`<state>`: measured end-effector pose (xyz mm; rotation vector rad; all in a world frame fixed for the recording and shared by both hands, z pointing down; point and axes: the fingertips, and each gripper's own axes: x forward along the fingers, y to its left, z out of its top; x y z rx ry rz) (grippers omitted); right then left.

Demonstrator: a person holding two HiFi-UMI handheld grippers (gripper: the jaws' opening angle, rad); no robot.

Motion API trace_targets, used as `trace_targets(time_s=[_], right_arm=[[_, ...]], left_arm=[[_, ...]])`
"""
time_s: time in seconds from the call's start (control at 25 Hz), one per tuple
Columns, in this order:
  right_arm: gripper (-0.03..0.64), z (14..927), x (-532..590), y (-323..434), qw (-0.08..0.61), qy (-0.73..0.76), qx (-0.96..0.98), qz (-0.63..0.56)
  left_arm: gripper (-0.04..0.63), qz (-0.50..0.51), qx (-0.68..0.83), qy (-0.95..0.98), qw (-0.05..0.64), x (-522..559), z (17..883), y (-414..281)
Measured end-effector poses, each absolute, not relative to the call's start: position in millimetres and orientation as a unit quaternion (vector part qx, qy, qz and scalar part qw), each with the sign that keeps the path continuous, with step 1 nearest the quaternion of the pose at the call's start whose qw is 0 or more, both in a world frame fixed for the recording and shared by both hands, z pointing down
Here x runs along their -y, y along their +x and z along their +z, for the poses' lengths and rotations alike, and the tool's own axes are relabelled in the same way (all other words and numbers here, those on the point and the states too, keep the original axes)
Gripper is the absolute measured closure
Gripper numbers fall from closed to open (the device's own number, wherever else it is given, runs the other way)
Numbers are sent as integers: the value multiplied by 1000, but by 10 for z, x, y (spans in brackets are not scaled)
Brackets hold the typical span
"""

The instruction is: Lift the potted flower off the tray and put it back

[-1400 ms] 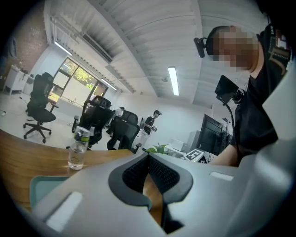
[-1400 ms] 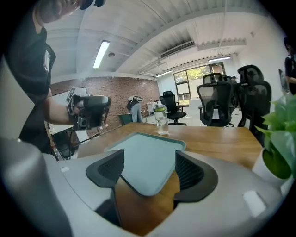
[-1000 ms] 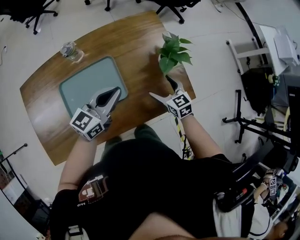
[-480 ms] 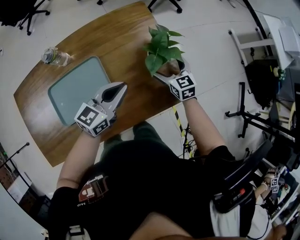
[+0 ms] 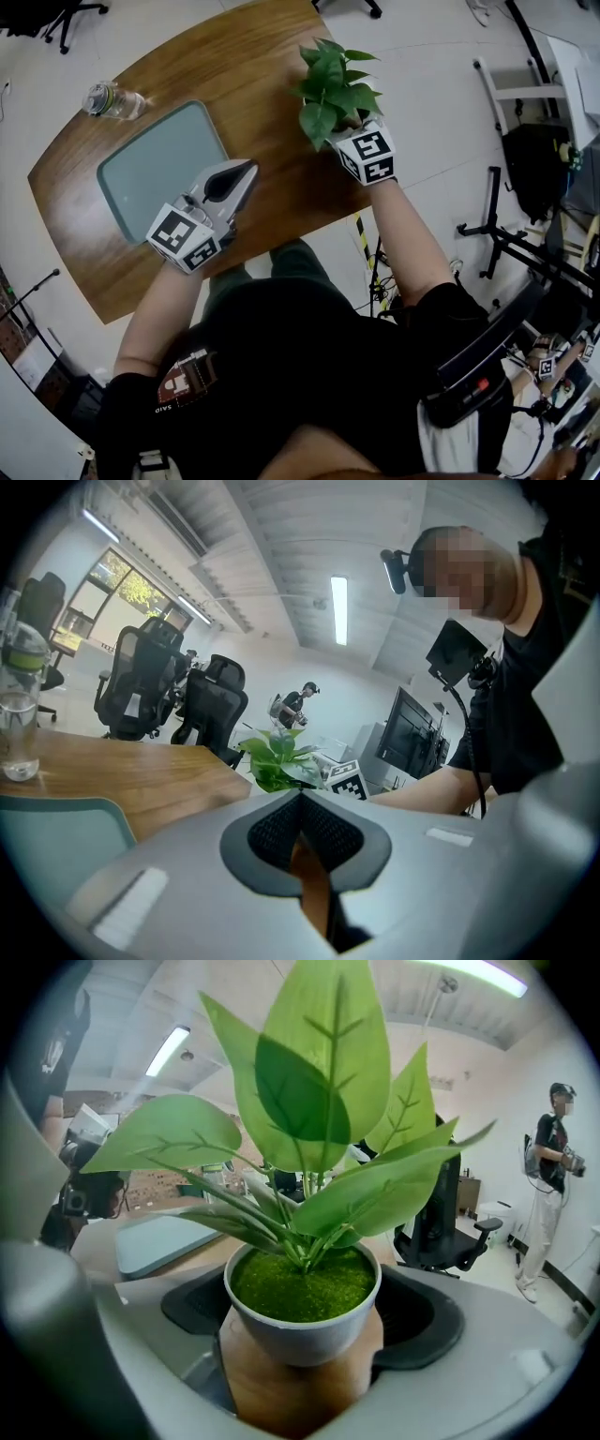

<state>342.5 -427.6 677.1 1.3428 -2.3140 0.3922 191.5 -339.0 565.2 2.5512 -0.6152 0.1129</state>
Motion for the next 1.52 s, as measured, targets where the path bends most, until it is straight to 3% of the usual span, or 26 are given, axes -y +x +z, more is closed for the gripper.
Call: trace_targets(time_s=[0.48, 1.08, 1.52], right_arm=[[140, 6288, 4195, 2855, 185, 453, 862, 128], [140, 5986, 4099, 740, 189, 319, 925, 88], [140, 6315, 3746, -624, 214, 243, 942, 91]], left_arm=[[595, 20, 276, 932, 234, 3426, 5377, 1248], [595, -15, 394, 893, 215, 3209, 5162, -537], [595, -25, 453, 863, 222, 2803, 5288, -1748]])
